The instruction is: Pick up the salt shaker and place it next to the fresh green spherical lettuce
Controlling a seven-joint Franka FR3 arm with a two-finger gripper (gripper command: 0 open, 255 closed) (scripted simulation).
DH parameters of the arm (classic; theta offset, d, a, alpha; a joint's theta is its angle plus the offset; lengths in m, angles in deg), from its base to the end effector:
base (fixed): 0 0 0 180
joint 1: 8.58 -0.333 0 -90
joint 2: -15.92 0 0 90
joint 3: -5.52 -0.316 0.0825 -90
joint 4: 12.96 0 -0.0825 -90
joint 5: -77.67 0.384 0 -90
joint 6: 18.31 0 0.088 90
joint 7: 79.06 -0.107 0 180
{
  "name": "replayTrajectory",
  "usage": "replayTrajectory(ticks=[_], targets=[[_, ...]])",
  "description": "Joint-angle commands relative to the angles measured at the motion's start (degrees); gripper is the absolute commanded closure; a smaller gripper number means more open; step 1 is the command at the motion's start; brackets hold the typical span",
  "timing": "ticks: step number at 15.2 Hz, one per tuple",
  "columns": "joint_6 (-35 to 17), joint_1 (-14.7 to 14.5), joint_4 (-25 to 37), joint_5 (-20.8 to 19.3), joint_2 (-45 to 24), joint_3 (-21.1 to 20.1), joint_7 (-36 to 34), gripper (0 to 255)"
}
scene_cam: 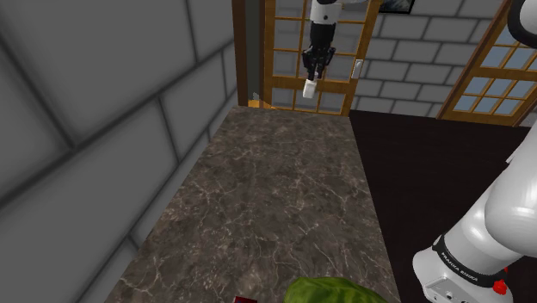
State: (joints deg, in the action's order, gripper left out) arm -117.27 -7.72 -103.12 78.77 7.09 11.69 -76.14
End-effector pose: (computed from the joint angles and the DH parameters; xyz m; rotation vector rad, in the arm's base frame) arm 0.6061 -0.0686 0.5475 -3.1371 0.1153 -0.0009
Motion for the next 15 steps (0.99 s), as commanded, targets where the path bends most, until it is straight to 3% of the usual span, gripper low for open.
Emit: replayTrajectory(ticks=[1, 11, 15], targets=[[1.75, 0.00, 1.82, 0.00, -0.09, 0.00, -0.03, 255], [9.70, 0.18, 11.37, 0.18, -1.70, 0.07, 0.03, 255], [7.25, -2.29, 0.95, -0.76, 6.33, -1.59, -3.97, 255]])
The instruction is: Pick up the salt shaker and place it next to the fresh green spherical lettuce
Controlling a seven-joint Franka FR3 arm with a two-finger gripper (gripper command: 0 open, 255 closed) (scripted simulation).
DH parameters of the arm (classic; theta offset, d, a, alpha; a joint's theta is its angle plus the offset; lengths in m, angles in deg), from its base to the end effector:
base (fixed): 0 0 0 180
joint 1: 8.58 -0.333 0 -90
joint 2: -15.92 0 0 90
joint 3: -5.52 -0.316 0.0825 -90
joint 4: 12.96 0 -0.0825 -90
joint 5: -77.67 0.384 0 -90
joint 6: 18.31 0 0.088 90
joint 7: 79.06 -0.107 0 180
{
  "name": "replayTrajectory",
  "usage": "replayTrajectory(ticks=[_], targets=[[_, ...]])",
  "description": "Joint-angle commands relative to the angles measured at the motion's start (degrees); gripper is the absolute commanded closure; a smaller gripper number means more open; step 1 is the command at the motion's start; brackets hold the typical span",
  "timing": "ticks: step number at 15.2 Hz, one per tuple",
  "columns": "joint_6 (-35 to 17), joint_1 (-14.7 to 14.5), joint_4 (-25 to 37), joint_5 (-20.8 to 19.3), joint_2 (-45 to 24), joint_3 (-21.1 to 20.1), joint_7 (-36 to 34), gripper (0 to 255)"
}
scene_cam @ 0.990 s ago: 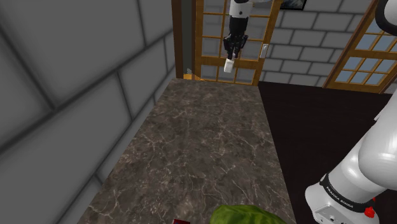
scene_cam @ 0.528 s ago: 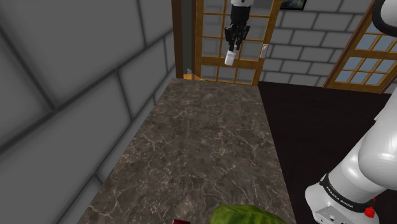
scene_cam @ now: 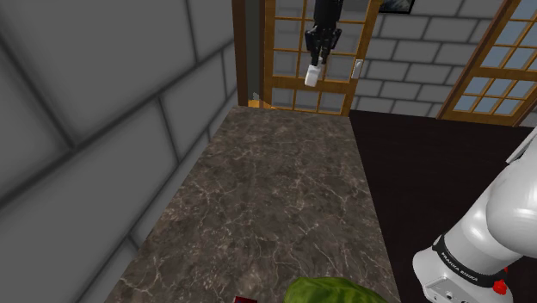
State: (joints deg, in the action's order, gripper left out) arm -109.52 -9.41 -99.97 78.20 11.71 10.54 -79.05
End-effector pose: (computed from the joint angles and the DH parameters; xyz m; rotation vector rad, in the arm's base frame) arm 0.5777 -0.0394 0.6095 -3.1367 0.1144 -0.0003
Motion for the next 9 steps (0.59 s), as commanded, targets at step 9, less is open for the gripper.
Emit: replayTrajectory(ticks=[9], targets=[[-2.61, -5.03, -18.75, -0.26, 16.19, -5.69, -10.72, 255]])
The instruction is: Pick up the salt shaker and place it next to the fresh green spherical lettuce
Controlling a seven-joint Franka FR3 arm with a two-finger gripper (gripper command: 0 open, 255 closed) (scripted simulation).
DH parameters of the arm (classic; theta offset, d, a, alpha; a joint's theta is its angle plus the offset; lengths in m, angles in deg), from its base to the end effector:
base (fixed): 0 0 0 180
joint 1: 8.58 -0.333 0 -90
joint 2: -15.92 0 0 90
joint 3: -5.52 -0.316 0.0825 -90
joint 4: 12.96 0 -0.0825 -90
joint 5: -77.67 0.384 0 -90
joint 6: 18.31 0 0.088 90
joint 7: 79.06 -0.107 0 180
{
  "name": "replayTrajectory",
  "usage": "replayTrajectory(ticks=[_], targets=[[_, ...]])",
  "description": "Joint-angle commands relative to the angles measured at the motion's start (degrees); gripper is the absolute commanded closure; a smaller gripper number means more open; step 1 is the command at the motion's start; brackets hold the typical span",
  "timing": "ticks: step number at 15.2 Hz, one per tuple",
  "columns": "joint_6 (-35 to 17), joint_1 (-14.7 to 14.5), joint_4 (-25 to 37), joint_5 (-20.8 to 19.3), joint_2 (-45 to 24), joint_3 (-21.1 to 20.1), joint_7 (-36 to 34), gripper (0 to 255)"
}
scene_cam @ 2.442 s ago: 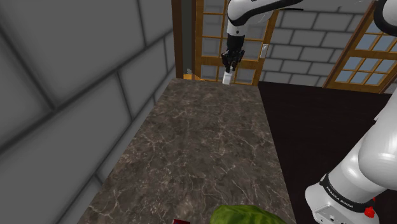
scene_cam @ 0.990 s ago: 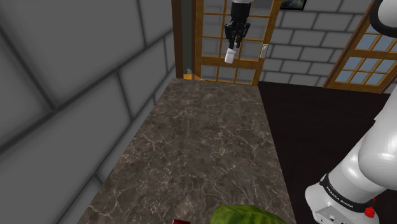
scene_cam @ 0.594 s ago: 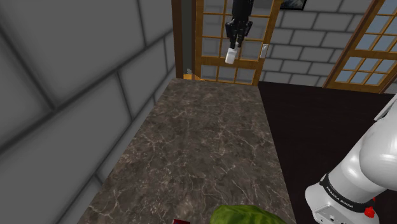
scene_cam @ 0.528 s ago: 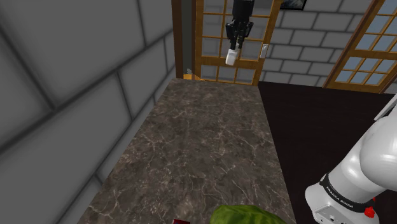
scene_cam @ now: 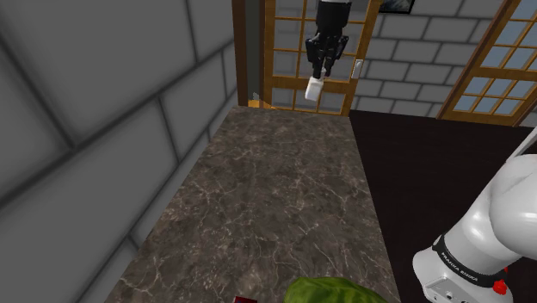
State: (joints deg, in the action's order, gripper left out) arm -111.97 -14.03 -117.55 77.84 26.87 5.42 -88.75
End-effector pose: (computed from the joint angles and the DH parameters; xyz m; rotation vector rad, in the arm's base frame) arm 0.4951 0.0485 0.6099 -3.1369 0.1137 0.0000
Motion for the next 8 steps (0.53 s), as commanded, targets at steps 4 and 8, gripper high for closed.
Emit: replayTrajectory(ticks=[4, 8], targets=[[-0.16, -2.25, -6.33, 1.00, 6.23, -3.40, -5.49, 255], [0.18, -4.11, -10.37, 2.40, 10.72, -6.51, -10.08, 255]])
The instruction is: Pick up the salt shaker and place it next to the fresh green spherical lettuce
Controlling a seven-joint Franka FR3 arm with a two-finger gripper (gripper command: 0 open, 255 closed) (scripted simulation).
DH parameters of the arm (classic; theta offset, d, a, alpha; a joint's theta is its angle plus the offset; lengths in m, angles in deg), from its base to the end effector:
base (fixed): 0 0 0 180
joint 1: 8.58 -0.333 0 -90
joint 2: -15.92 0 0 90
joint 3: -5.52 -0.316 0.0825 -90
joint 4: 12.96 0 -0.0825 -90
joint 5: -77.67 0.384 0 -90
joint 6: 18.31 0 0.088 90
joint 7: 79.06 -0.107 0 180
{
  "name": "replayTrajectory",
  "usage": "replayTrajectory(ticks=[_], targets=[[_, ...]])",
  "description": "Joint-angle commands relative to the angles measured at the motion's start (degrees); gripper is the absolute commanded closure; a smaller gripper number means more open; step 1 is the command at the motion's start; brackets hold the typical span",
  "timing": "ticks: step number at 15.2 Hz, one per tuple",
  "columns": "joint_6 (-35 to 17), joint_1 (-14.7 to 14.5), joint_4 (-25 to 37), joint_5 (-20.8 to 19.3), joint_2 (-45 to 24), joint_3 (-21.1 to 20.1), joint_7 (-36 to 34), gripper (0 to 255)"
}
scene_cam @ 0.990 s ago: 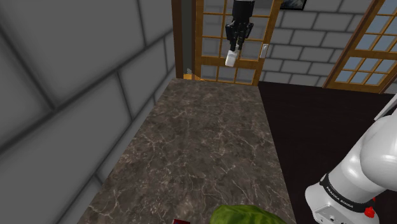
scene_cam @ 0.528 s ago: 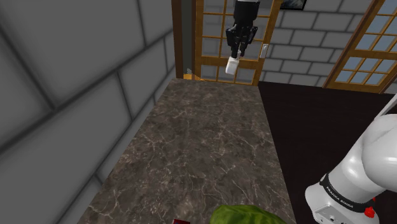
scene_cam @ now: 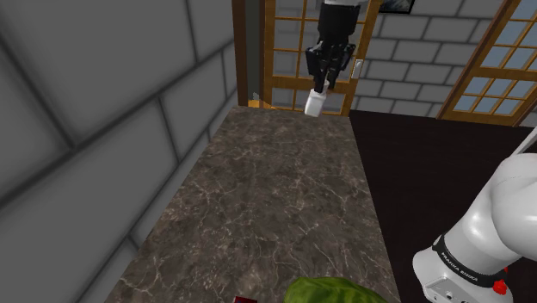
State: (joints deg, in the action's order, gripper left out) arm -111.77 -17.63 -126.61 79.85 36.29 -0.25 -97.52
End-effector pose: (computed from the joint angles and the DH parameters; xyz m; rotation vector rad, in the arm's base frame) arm 0.4268 0.1241 0.6107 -3.1363 0.1130 -0.0010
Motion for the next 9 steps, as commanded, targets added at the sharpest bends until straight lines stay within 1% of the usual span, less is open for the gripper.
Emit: replayTrajectory(ticks=[1, 9], targets=[[0.10, -1.00, -2.15, 0.81, 2.30, -1.65, -2.48, 255], [1.33, -4.99, -6.54, 4.86, 8.53, -8.67, -12.24, 255]])
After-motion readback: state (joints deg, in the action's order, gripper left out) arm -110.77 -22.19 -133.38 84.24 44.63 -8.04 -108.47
